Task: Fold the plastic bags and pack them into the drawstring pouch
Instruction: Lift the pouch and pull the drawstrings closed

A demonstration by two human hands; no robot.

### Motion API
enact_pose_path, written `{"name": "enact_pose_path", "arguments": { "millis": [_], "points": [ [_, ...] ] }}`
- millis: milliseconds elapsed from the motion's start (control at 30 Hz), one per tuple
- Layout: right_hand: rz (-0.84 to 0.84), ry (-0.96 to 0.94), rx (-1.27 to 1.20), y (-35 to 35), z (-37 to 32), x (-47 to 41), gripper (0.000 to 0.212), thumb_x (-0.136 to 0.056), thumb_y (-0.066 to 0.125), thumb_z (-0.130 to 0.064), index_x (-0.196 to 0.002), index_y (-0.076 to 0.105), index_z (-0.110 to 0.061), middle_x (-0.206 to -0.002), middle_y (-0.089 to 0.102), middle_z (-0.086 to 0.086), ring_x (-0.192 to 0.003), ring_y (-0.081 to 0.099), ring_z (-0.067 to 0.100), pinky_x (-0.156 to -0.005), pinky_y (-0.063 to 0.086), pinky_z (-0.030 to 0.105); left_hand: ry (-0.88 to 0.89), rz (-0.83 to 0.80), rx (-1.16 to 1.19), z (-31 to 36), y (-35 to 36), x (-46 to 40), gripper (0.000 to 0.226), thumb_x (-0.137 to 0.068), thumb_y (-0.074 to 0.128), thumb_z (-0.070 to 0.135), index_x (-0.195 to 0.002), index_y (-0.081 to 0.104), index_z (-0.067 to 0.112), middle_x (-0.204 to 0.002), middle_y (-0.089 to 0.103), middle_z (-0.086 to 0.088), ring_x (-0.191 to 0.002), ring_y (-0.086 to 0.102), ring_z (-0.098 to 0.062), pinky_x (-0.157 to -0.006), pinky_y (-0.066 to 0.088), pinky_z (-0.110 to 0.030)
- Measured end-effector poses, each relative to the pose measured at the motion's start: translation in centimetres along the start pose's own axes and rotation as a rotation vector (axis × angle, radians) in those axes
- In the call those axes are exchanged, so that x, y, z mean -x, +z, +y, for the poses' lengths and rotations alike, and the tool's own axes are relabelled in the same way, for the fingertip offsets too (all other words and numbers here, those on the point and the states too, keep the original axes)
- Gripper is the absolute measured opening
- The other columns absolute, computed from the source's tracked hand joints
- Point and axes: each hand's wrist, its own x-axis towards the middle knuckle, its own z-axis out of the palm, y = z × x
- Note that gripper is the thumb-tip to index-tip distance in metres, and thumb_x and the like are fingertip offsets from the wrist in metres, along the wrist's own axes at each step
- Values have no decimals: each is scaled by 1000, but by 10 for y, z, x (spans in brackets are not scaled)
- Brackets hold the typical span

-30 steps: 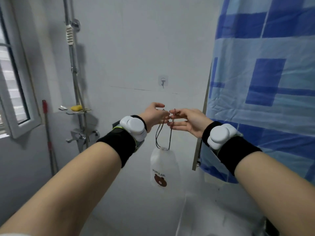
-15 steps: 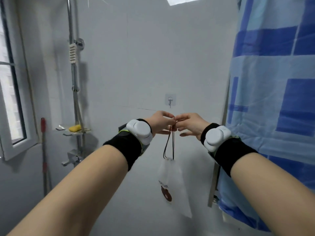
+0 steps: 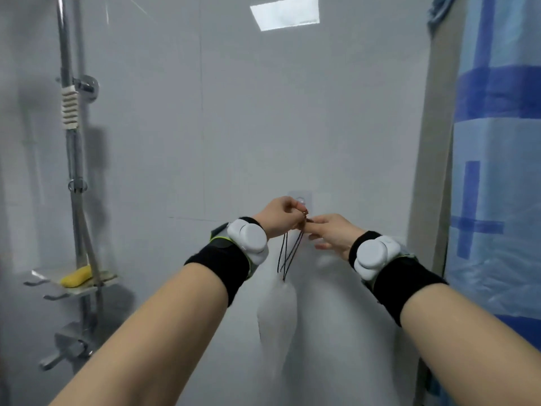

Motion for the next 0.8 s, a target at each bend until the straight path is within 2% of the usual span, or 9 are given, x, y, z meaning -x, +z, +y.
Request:
{"name": "enact_pose_path", "arguments": {
  "millis": [133,200,267,333,400,534,667,734,800],
  "points": [
    [112,3,18,-1,4,-13,10,-84,66,-30,-79,68,-20,-86,61,-2,-68,49,12,-59,38,22,64,43,32,-15,-6,-23,20,-86,56,-1,-77,51,15,-69,61,-3,-54,56,-5,-58,45,-16],
    [152,-13,26,-2,2,-21,15,-86,63,-30,-77,68,-20,-82,63,-3,-61,51,11,-50,34,21,95,66,43,-24,-11,-37,20,-85,60,1,-75,52,16,-59,64,5,-47,56,0,-60,46,-18],
    [181,-16,48,-4,0,-24,17,-87,63,-31,-76,68,-19,-79,65,-4,-55,51,10,-44,30,19,114,96,36,-27,-13,-43,22,-84,63,1,-72,52,16,-46,62,11,-45,56,4,-58,46,-15],
    [219,-11,63,-2,-1,-28,18,-86,63,-30,-73,67,-19,-75,64,-5,-51,50,9,-42,29,17,122,125,16,-30,-13,-49,23,-82,66,3,-69,53,18,-45,60,10,-51,58,-1,-59,46,-15],
    [273,-4,69,1,-2,-33,19,-86,63,-29,-70,65,-20,-70,62,-4,-44,49,7,-39,27,16,128,160,-11,-33,-12,-54,24,-80,69,7,-67,54,21,-55,58,7,-56,55,-9,-59,43,-21],
    [376,10,87,4,1,-40,23,-85,64,-25,-64,64,-16,-60,60,-1,-28,41,5,-33,21,13,115,218,-79,-40,-8,-59,26,-77,72,11,-62,53,23,-58,56,5,-55,52,-10,-57,41,-23],
    [400,36,77,6,7,-43,21,-83,66,-19,-64,66,-11,-57,60,4,-24,35,7,-29,22,12,70,213,-97,-52,-4,-59,23,-75,72,11,-63,55,22,-60,59,4,-63,58,-16,-61,43,-22],
    [392,44,98,8,13,-43,21,-81,67,-20,-61,65,-12,-55,60,3,-25,32,7,-30,21,11,48,199,-104,-62,0,-54,22,-76,72,13,-63,55,22,-60,59,5,-62,57,-14,-59,43,-22],
    [379,46,86,10,21,-43,23,-80,68,-17,-58,63,-12,-55,58,5,-25,29,7,-31,20,11,30,176,-92,-74,4,-47,21,-78,70,17,-63,56,21,-62,63,1,-60,57,-14,-65,48,-25]
  ]
}}
